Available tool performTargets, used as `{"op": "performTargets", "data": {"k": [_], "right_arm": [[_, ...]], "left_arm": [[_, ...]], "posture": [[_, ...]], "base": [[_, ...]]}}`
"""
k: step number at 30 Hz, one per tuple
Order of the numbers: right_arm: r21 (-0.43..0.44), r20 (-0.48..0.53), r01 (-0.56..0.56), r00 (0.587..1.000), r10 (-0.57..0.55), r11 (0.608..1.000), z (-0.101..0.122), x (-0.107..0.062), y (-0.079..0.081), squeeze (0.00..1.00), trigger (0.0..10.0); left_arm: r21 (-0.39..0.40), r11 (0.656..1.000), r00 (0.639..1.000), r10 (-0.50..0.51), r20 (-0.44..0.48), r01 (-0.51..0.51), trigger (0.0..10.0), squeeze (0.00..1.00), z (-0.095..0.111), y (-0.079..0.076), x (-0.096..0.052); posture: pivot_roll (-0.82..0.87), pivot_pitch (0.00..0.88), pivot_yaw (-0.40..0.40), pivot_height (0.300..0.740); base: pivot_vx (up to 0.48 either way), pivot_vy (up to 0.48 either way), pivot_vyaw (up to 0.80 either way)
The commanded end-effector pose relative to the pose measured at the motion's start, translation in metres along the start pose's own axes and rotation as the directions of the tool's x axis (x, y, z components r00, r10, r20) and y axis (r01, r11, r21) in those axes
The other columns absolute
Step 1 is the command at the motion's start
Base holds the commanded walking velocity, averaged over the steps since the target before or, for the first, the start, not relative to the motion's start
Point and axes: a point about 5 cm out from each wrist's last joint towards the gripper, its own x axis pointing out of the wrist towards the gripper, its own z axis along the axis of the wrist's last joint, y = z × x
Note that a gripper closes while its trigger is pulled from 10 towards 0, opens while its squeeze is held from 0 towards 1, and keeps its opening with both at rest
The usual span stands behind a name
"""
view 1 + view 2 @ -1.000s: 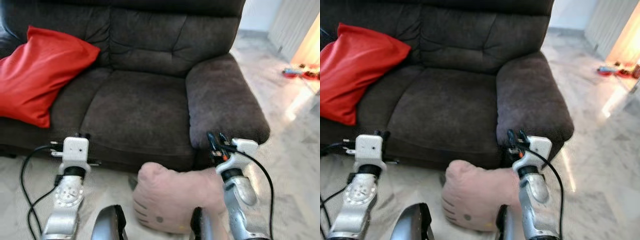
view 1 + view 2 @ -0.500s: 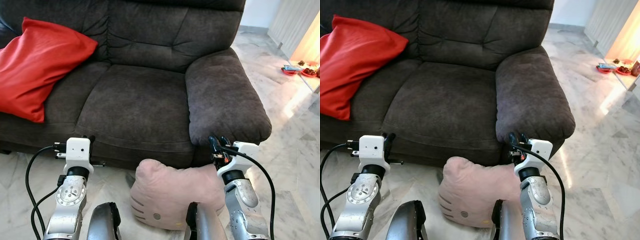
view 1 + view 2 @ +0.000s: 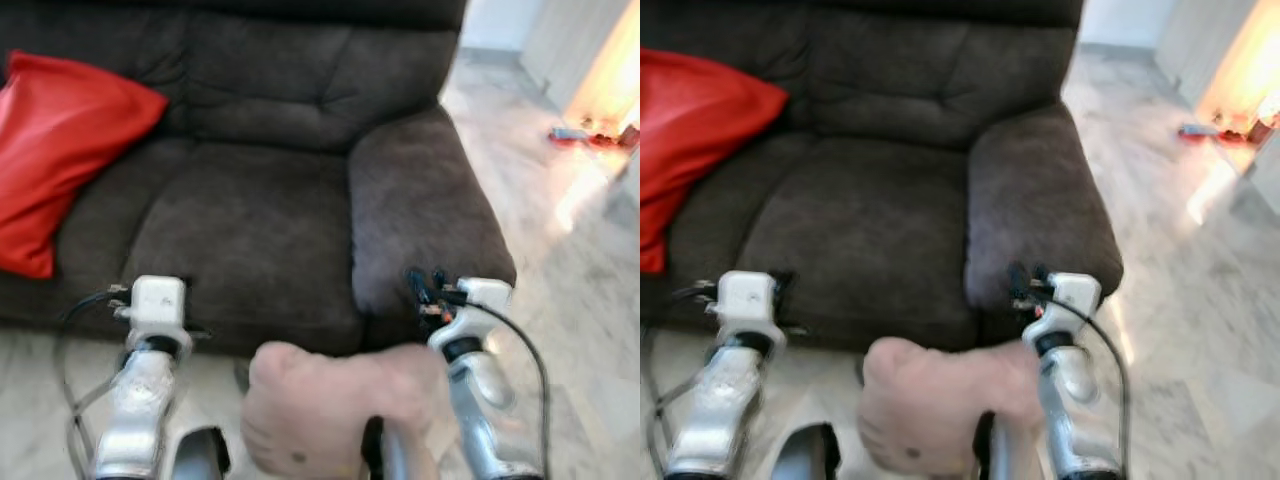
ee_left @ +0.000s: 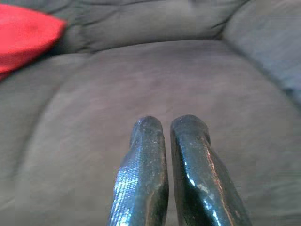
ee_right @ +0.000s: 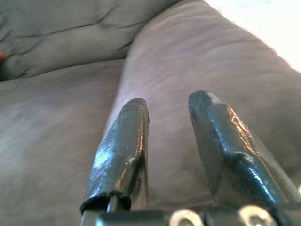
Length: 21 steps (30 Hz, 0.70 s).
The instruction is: Move the pillow to the sofa from floor
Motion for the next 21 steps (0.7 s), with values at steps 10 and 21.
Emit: {"op": "performTargets", "data": {"k": [10,21], "right_arm": [[0.019,-0.009,-0.049,0.999,0.049,0.999,-0.002,0.000,0.014,0.00,10.0],[0.020,-0.021,-0.055,0.998,0.055,0.998,-0.003,-0.004,0.014,0.00,10.0]], "left_arm": [[-0.101,0.987,0.971,-0.145,-0.190,0.128,10.0,0.00,-0.034,-0.007,-0.020],[-0.300,0.936,0.846,-0.306,-0.437,0.184,10.0,0.00,-0.084,-0.017,-0.047]], "posture": [[0.04,0.000,-0.078,0.513],[0.04,0.000,-0.084,0.513]], "base": [[0.000,0.000,0.00],[0.000,0.000,0.00]]}}
